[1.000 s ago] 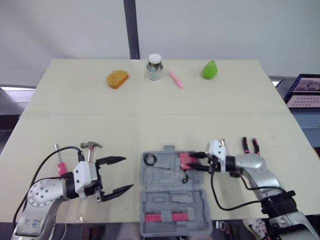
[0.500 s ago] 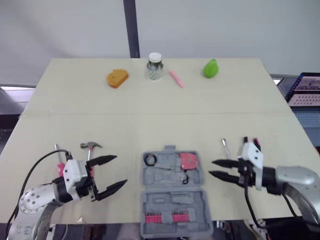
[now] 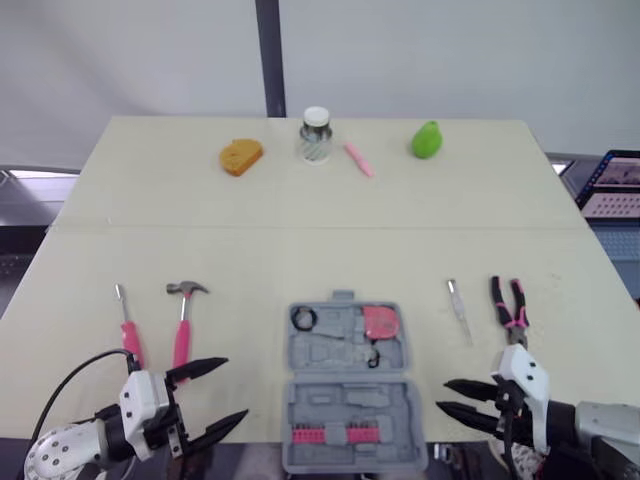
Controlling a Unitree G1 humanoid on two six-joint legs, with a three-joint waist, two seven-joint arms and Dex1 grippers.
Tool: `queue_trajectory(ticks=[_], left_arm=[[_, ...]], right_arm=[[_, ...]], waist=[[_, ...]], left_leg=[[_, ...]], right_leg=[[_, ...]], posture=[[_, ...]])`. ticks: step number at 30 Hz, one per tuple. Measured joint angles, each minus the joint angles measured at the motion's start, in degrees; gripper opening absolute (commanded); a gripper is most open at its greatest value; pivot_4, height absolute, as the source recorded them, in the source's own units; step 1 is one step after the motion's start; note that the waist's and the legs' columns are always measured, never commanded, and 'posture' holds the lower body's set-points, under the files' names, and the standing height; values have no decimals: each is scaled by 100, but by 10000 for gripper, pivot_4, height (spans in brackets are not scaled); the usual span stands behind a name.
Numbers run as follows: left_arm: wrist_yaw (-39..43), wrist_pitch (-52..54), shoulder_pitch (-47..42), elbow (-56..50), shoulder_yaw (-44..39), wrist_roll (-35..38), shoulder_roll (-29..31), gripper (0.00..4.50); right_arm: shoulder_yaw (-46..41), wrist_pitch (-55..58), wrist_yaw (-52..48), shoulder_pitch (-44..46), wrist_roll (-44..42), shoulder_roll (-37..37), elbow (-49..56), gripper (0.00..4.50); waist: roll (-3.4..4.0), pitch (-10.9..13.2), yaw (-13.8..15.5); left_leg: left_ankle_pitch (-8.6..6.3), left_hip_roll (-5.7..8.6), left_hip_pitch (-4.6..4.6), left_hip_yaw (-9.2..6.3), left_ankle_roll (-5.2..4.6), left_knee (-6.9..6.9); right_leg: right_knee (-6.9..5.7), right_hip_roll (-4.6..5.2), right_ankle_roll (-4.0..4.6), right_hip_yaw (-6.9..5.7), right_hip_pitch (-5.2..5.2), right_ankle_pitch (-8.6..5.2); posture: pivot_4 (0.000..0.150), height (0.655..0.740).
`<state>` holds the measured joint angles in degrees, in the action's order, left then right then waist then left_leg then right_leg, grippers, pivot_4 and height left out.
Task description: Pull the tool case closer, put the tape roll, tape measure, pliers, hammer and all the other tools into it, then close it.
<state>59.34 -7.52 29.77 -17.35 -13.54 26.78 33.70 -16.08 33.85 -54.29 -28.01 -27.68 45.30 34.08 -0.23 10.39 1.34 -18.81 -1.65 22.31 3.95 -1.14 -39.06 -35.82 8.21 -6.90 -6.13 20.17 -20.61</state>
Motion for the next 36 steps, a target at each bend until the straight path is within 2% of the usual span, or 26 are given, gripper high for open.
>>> queue_trajectory(ticks=[2,5,8,9,14,19,28,32,36], left_arm=[[-8,-32,-20,0,3,-9,-14,45000],[-27,-149,-105,3,65,-67,-40,45000],[41,-253,-333,-11,247,-158,-19,45000],[67,-240,-416,-25,310,-156,10,45000],[169,-80,-1108,-211,634,-137,125,45000],[302,-89,-1767,-189,1059,-214,126,45000],[505,73,-2486,177,1448,-209,114,45000],[522,116,-2642,305,1476,-211,105,45000],[484,158,-2736,399,1483,-212,56,45000]], right_arm=[[0,-11,-1,29,3,6,-67,19568],[2,15,0,106,-1,45,-105,26916],[-3,266,29,205,-66,108,-147,41619],[-12,312,53,219,-84,108,-149,44285],[-329,537,401,204,-165,-29,-136,44285],[-838,682,1108,67,-140,-512,-100,44285],[-1536,1221,2193,-98,-187,-1225,202,44285],[-1564,1395,2537,231,-96,-1236,-78,44285],[-1523,1561,2813,897,55,-1210,-840,44285]], waist=[[0,0,2],[0,0,6],[0,0,17],[0,0,17],[1,-1,18],[11,-7,18],[26,-15,1],[28,-17,-4],[31,-18,-5]], left_leg=[[-1,0,1,0,0,0],[-1,0,1,0,-1,0],[0,1,0,1,-1,-1],[0,2,1,0,-1,-1],[2,4,0,1,0,-1],[5,2,-2,4,4,-1],[7,-4,-3,7,7,-1],[7,-4,-3,12,7,-1],[8,-3,-3,18,6,-1]], right_leg=[[0,0,1,0,1,0],[0,0,1,-3,0,0],[-2,0,0,-10,0,0],[-3,0,0,-10,0,0],[-5,-3,-1,-20,-2,1],[-10,-43,-1,-25,-1,1],[-12,-53,-1,-12,3,1],[-14,-54,-1,-5,8,1],[-18,-53,-1,-3,13,1]], posture=[[1500,6950],[1500,6950],[1500,6950],[1500,6950],[1500,6950],[1500,6950],[1500,6950],[1500,6950],[1500,6950]])
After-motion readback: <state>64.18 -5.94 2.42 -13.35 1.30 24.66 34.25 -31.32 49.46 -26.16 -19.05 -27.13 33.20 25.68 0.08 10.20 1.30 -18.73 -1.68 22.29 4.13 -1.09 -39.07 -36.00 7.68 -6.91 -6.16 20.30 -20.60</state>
